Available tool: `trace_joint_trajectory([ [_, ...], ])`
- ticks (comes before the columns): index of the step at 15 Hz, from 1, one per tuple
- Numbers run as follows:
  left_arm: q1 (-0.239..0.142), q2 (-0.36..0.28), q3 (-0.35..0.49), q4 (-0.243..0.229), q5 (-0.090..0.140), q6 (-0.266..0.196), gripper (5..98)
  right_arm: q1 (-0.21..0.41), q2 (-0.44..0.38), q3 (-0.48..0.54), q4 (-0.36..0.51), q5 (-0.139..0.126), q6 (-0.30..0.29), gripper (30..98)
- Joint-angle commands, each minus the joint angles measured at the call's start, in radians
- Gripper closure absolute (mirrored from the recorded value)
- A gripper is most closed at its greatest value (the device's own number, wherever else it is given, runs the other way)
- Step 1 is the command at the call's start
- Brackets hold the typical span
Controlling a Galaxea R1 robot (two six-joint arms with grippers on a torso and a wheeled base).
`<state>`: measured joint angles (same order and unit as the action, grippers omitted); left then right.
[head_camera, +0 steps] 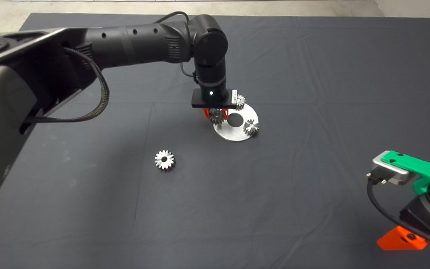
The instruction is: Remove an incorrectly installed larger gear and replace it with the correct smaller gear
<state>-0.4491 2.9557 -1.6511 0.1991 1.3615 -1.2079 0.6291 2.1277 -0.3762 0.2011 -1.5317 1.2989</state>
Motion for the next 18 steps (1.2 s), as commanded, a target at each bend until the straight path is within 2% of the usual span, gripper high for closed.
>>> trace_joint_trajectory([
  [1,-0.010,0.004,0.012,0.002,-0.004,-0.022,68.2,0.014,0.001,0.002,0.023,-0.094,0.005,30.8],
  [6,-0.008,0.004,-0.001,0.002,-0.007,-0.024,68.2,0.014,0.002,0.002,0.021,-0.094,0.005,30.8],
  [9,-0.013,0.004,-0.005,0.002,-0.045,-0.024,68.2,0.014,0.002,0.002,0.023,-0.094,0.005,30.8],
  [12,-0.017,0.004,-0.005,0.002,-0.062,-0.024,68.2,0.014,0.002,0.002,0.026,-0.094,0.006,30.8],
  [18,-0.013,0.004,0.007,0.003,-0.059,-0.024,68.2,0.014,0.004,0.002,0.024,-0.094,0.005,30.8],
])
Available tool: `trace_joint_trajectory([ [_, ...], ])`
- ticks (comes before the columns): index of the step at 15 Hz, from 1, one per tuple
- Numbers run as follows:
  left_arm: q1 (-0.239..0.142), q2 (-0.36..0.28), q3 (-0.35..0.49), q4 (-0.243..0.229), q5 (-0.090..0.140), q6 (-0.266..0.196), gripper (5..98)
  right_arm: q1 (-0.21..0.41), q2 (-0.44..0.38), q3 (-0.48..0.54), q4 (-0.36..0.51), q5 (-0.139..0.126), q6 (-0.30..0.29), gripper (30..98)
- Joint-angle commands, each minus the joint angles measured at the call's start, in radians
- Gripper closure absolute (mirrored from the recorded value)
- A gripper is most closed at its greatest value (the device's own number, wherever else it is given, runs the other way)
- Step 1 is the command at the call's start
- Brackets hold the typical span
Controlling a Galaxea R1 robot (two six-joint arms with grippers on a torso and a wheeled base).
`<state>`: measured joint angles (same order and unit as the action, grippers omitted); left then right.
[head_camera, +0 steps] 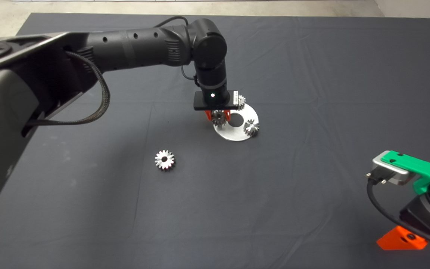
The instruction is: Remove an incorrectly installed larger gear and replace it with the correct smaller gear
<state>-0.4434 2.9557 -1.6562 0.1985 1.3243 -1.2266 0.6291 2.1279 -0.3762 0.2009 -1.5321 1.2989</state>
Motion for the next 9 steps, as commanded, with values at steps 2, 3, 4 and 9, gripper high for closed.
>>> trace_joint_trajectory([
  [2,-0.017,0.004,0.012,0.004,-0.018,-0.005,68.2,0.014,0.004,0.002,0.026,-0.094,0.005,30.8],
  [3,-0.017,0.004,0.012,0.004,-0.017,-0.005,68.2,0.014,0.004,0.002,0.026,-0.094,0.005,30.8],
  [4,-0.017,0.004,0.011,0.004,-0.017,-0.005,67.8,0.014,0.004,0.002,0.025,-0.094,0.005,30.8],
  [9,-0.017,0.004,0.010,0.002,-0.016,-0.005,64.2,0.014,0.002,0.002,0.024,-0.094,0.005,30.8],
])
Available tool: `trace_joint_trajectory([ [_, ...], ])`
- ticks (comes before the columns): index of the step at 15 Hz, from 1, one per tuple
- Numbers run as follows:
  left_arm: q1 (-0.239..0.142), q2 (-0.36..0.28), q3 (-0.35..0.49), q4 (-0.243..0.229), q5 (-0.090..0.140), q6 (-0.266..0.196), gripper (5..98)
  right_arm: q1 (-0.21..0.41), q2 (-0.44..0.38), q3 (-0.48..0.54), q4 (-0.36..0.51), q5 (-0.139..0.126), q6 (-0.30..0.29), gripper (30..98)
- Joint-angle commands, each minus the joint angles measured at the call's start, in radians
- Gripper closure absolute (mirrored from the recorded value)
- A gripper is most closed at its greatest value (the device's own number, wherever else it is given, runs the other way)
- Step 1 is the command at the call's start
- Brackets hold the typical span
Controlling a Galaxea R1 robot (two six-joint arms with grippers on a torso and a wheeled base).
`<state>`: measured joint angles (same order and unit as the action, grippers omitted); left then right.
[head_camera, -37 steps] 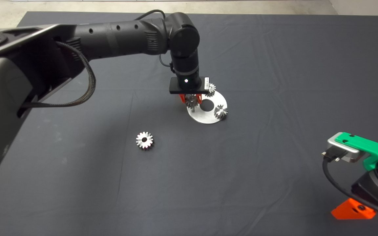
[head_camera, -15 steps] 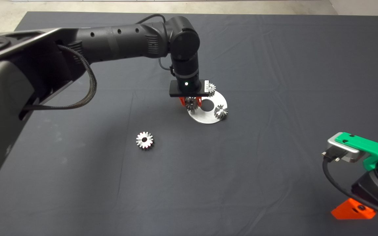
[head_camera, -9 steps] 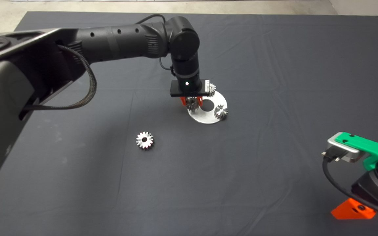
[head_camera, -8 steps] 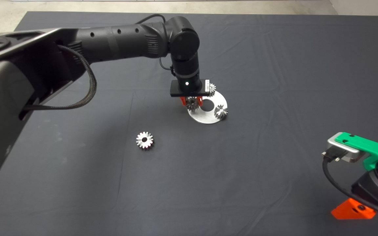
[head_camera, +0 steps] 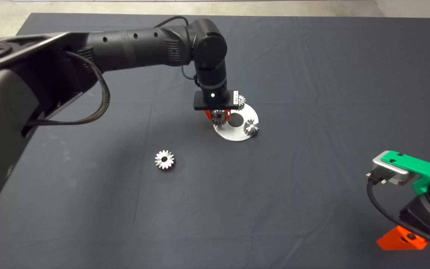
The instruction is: Remove an incorrectly installed larger gear and replace it with the correct smaller gear
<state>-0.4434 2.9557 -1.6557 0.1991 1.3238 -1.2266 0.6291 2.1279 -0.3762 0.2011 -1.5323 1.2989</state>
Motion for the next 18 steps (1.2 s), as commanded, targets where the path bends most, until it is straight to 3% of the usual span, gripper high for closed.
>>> trace_joint_trajectory([
  [1,-0.018,0.004,0.009,0.003,-0.015,-0.005,64.2,0.014,0.002,0.002,0.023,-0.094,0.005,30.8],
  [5,-0.020,0.004,0.011,0.002,-0.014,-0.007,59.7,0.014,0.002,0.002,0.023,-0.094,0.005,30.8],
  [7,-0.029,0.003,0.036,0.002,0.000,-0.010,57.1,0.014,0.001,0.002,0.023,-0.094,0.005,30.8],
  [8,-0.032,0.001,0.036,0.002,0.022,-0.010,55.1,0.014,-0.001,0.002,0.023,-0.094,0.005,30.8],
  [10,-0.106,0.001,0.051,0.002,0.120,-0.010,55.1,0.014,-0.002,0.002,0.023,-0.094,0.005,30.8],
  [11,-0.131,-0.006,0.075,0.002,0.158,-0.014,54.6,0.014,-0.004,0.002,0.023,-0.094,0.005,30.8],
  [12,-0.153,-0.028,0.113,0.002,0.170,-0.028,51.7,0.014,-0.005,0.002,0.023,-0.094,0.005,30.8],
  [13,-0.164,-0.075,0.196,0.002,0.170,-0.060,50.0,0.014,-0.007,0.002,0.023,-0.094,0.005,30.8],
  [14,-0.166,-0.136,0.340,0.002,0.164,-0.109,50.0,0.014,-0.009,0.002,0.023,-0.094,0.005,30.8],
  [18,-0.188,-0.423,0.881,-0.004,0.161,-0.377,40.9,0.015,-0.018,0.002,0.021,-0.094,0.005,30.8],
])
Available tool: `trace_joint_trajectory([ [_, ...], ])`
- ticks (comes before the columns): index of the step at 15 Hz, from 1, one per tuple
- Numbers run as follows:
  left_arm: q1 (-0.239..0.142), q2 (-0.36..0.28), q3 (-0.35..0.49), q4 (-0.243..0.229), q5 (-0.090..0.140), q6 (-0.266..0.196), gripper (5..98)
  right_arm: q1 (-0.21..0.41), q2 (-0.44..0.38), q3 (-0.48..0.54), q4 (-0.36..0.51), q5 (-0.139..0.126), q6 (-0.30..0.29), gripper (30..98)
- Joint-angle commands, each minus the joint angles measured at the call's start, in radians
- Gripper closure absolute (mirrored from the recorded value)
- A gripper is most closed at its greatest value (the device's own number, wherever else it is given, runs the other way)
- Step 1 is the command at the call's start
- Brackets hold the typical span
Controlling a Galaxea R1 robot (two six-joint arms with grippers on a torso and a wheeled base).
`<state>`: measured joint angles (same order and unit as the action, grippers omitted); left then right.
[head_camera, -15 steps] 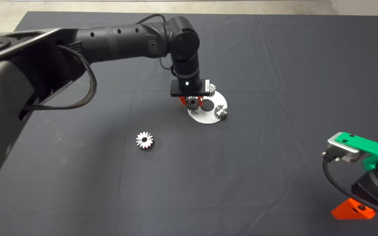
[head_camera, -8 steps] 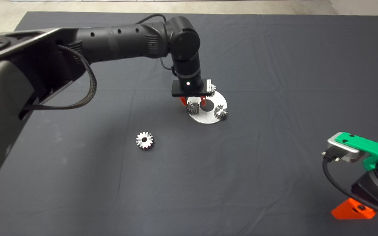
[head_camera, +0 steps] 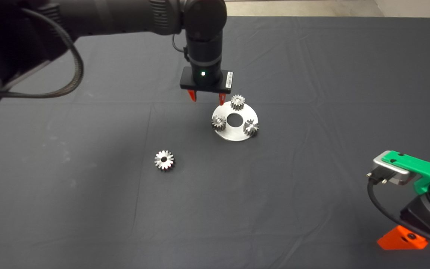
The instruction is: Remove an incorrectly installed larger gear and replace it with the correct smaller gear
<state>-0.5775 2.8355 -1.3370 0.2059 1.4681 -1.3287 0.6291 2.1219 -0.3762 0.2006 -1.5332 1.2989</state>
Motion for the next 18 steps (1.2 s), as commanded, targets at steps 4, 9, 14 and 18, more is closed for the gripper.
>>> trace_joint_trajectory([
  [4,-0.055,-0.441,0.917,-0.028,-0.054,-0.534,35.0,0.015,-0.029,0.002,0.023,-0.091,0.005,30.8],
  [9,-0.057,-0.442,0.963,-0.059,-0.062,-0.587,30.4,0.017,-0.052,0.004,0.023,-0.091,0.003,30.8],
  [14,-0.058,-0.457,0.965,-0.062,-0.058,-0.587,21.1,0.017,-0.050,0.004,0.023,-0.090,0.000,30.8],
  [18,-0.058,-0.468,0.965,-0.062,-0.057,-0.587,17.8,0.017,-0.050,0.004,0.023,-0.089,0.000,30.8],
])
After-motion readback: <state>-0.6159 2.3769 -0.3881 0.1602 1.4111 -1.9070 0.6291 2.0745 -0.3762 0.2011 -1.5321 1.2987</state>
